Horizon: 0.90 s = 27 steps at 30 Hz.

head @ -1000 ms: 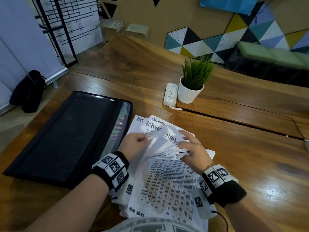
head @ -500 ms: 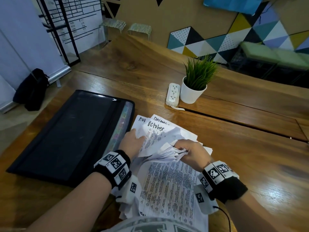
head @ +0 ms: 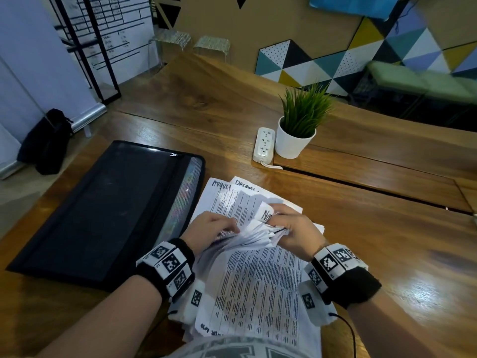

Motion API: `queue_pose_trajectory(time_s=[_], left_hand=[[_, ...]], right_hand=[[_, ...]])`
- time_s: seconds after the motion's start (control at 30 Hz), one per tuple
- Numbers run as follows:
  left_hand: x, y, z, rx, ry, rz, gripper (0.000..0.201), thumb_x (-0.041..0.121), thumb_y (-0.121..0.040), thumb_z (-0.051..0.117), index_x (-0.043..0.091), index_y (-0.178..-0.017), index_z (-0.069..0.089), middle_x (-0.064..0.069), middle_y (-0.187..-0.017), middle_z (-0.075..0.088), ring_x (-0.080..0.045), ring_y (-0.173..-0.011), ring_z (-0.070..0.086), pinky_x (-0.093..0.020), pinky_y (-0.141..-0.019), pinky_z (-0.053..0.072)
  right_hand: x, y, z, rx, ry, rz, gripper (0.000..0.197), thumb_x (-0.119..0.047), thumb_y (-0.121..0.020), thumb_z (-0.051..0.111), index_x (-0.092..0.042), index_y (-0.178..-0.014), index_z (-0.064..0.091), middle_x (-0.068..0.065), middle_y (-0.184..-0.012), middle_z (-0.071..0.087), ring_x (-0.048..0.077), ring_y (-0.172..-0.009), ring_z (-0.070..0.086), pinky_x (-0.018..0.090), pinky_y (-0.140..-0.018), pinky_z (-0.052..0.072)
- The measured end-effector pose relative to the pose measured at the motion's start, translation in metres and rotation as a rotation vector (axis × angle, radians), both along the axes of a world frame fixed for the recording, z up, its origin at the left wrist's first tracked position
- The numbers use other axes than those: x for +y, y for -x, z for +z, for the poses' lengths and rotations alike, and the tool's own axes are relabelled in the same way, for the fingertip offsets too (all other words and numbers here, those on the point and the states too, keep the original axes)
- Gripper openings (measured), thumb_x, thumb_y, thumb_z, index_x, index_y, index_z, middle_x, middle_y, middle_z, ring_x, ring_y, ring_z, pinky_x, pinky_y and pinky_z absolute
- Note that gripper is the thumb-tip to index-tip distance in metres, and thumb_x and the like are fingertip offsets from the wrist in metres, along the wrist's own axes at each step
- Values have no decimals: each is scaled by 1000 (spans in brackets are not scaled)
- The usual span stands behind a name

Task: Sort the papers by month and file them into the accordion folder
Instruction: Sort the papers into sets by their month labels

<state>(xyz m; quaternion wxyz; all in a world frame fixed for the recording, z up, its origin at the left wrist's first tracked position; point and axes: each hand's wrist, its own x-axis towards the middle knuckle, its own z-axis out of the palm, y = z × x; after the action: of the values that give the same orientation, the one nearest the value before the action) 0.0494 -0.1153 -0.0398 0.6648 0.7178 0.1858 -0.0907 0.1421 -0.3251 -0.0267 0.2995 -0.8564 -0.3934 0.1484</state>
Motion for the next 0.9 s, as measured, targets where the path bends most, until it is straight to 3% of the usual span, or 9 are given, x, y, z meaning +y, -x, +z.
queue_pose_trajectory(time_s=[0.07,0.13,0.23,0.37,0.5,0.63,0.7,0.8,0.9], left_hand=[[5,-8,-7,-41,-314,65,21,19,-92,57,12,-107,69,0,-119,64,-16,-115,55,-33,-105,39],[12,-19,-13,-5,-647,78,38,20,-91,57,8,-127,55,-6,-132,54,-21,-123,48,-34,-106,38],[18,-37,-20,155,-803,80,48,27,-86,57,6,-127,45,-12,-129,52,-28,-116,51,-40,-97,45],[20,-50,-28,323,-851,56,70,33,-84,63,8,-140,29,-17,-143,33,-31,-129,40,-43,-103,40],[24,-55,-32,339,-987,-31,59,31,-82,65,11,-131,41,-12,-134,44,-29,-125,42,-42,-99,42],[23,-58,-24,359,-978,-54,45,27,-80,65,14,-121,52,-11,-127,47,-29,-120,44,-45,-97,44],[20,-57,-23,311,-990,-47,32,22,-81,61,14,-112,57,-10,-125,46,-29,-116,45,-46,-97,43],[18,-48,-24,106,-949,71,36,20,-79,65,16,-112,52,-6,-122,45,-24,-111,46,-40,-96,44],[17,-35,-19,-26,-790,148,34,22,-80,67,19,-107,47,-2,-114,48,-19,-93,53,-34,-80,48]], right_hand=[[-1,0,1,35,-23,1,15,-13,-76,73,-19,-89,72,-5,-110,59,11,-106,55,35,-92,46],[-4,1,5,69,-52,-8,14,-13,-76,73,-19,-88,72,-4,-101,61,9,-98,58,31,-85,48],[-9,5,11,104,-88,-11,10,-10,-75,73,-16,-83,71,0,-91,62,12,-85,61,32,-76,50],[-16,7,13,133,-104,-12,8,-6,-75,72,-13,-78,70,1,-84,63,11,-77,61,28,-68,50],[-20,10,10,108,-121,-8,14,1,-74,69,-13,-72,67,-5,-76,60,7,-70,58,17,-63,43],[-21,11,6,106,-133,-31,15,3,-73,69,-11,-75,69,-3,-77,62,11,-71,60,24,-65,47],[-22,10,3,119,-145,-40,17,3,-73,70,-13,-76,69,-2,-78,63,12,-72,61,27,-66,49],[-23,10,3,130,-163,-57,15,0,-73,72,-14,-77,71,-1,-80,65,12,-74,62,28,-68,51],[-23,10,1,124,-162,-74,16,3,-71,72,-12,-78,71,1,-81,65,12,-75,63,28,-68,51]])
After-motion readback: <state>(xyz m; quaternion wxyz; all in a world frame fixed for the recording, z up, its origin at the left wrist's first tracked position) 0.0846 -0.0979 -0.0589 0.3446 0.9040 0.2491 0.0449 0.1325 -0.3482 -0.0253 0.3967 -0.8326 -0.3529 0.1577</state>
